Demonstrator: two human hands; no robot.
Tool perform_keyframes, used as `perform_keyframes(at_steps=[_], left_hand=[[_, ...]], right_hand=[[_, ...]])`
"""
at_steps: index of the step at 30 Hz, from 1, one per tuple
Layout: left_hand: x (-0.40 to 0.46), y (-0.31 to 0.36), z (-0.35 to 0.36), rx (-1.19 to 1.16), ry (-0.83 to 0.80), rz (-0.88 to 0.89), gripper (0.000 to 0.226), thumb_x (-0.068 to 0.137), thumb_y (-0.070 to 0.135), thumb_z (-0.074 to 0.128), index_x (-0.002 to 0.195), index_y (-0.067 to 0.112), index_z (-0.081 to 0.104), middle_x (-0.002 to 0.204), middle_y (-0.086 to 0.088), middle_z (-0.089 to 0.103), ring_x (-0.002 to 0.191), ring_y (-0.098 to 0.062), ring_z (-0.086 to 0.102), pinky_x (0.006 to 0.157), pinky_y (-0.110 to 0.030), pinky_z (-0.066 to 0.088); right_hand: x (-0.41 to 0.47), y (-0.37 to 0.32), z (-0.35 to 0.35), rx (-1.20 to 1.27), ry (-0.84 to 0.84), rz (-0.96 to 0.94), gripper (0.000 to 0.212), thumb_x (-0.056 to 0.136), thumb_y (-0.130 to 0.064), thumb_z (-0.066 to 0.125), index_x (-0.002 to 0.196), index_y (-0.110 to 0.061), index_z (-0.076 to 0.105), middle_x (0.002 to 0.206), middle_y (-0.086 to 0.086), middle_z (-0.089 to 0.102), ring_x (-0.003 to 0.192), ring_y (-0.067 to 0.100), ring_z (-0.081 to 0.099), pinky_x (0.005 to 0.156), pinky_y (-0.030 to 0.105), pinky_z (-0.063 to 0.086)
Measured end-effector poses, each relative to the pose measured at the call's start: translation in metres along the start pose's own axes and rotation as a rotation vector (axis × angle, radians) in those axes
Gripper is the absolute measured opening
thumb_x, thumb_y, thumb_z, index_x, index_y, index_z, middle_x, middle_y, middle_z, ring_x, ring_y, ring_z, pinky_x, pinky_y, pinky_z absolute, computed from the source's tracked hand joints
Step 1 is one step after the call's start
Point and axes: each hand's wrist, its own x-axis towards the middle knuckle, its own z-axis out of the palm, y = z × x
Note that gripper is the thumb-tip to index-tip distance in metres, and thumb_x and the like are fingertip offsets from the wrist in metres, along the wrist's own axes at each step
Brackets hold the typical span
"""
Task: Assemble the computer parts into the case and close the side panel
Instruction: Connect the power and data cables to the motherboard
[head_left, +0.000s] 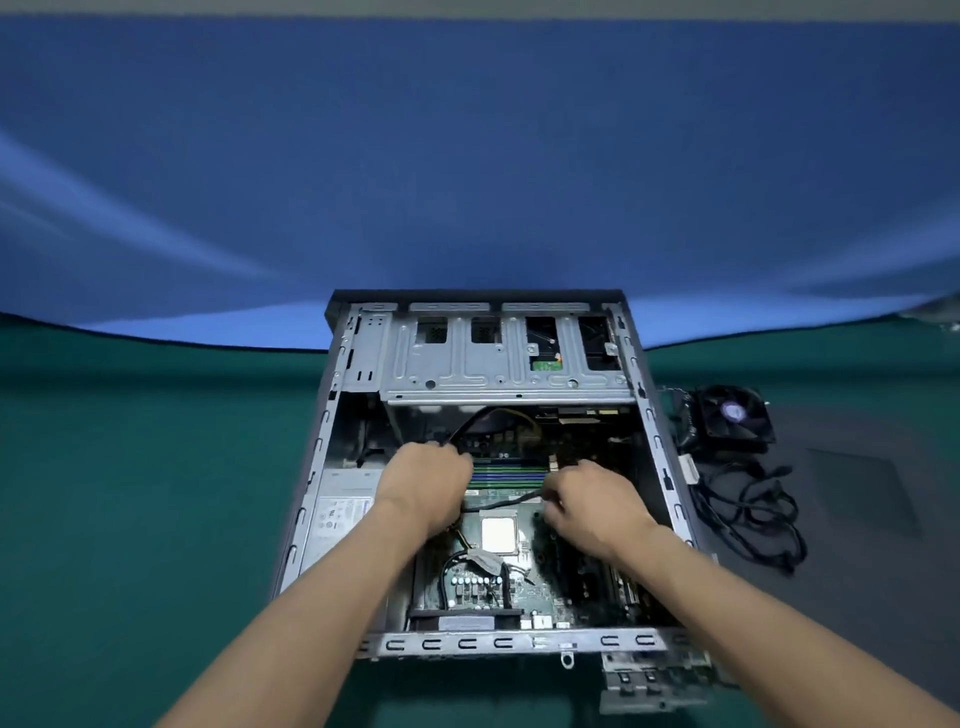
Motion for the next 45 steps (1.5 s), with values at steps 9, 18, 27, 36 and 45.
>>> perform_keyframes(at_steps=[9, 18, 27, 36, 45], left_hand=[[0.019, 0.038, 0.007, -0.466, -0.158, 0.044, 0.012, 0.086, 0.022, 0.053, 0.09, 0.019, 0.063, 0.092, -0.002, 0.067, 0.085, -0.023, 0.061, 0.069, -0.03, 0.044], [0.02, 0.062, 0.042, -0.491, -0.307, 0.14, 0.017, 0.082, 0.041, 0.062, 0.087, 0.025, 0.064, 0.09, 0.003, 0.065, 0.088, -0.019, 0.058, 0.071, -0.026, 0.036], [0.021, 0.067, 0.046, -0.691, -0.33, 0.166, 0.012, 0.085, 0.02, 0.061, 0.087, 0.024, 0.072, 0.092, 0.01, 0.071, 0.084, -0.01, 0.061, 0.077, -0.025, 0.046], [0.023, 0.073, 0.044, -0.751, -0.404, 0.191, 0.013, 0.081, 0.016, 0.069, 0.088, 0.023, 0.077, 0.084, 0.01, 0.073, 0.076, -0.008, 0.063, 0.076, -0.022, 0.05], [0.026, 0.088, 0.037, -0.567, -0.345, 0.274, 0.018, 0.084, 0.019, 0.064, 0.094, 0.029, 0.075, 0.09, 0.015, 0.072, 0.08, -0.004, 0.06, 0.066, -0.018, 0.036]], right_hand=[[-0.005, 0.005, 0.012, 0.162, -0.17, 0.101, 0.022, 0.093, -0.032, 0.052, 0.103, -0.018, 0.067, 0.106, 0.005, 0.068, 0.099, 0.024, 0.062, 0.077, 0.028, 0.043], [0.005, 0.004, 0.024, 0.143, -0.317, 0.17, 0.017, 0.09, -0.026, 0.06, 0.098, -0.012, 0.065, 0.11, 0.007, 0.066, 0.101, 0.025, 0.061, 0.078, 0.028, 0.043], [0.008, 0.001, 0.021, 0.123, -0.367, 0.192, 0.009, 0.085, -0.013, 0.063, 0.084, -0.016, 0.055, 0.104, 0.007, 0.067, 0.089, 0.025, 0.06, 0.071, 0.028, 0.044], [0.007, -0.001, 0.015, 0.159, -0.377, 0.203, 0.007, 0.089, -0.011, 0.053, 0.084, -0.015, 0.052, 0.104, 0.007, 0.064, 0.084, 0.025, 0.054, 0.07, 0.028, 0.041], [0.005, 0.003, 0.009, 0.212, -0.255, 0.309, 0.011, 0.092, -0.009, 0.048, 0.095, -0.014, 0.057, 0.089, 0.001, 0.054, 0.078, 0.023, 0.05, 0.067, 0.028, 0.039]])
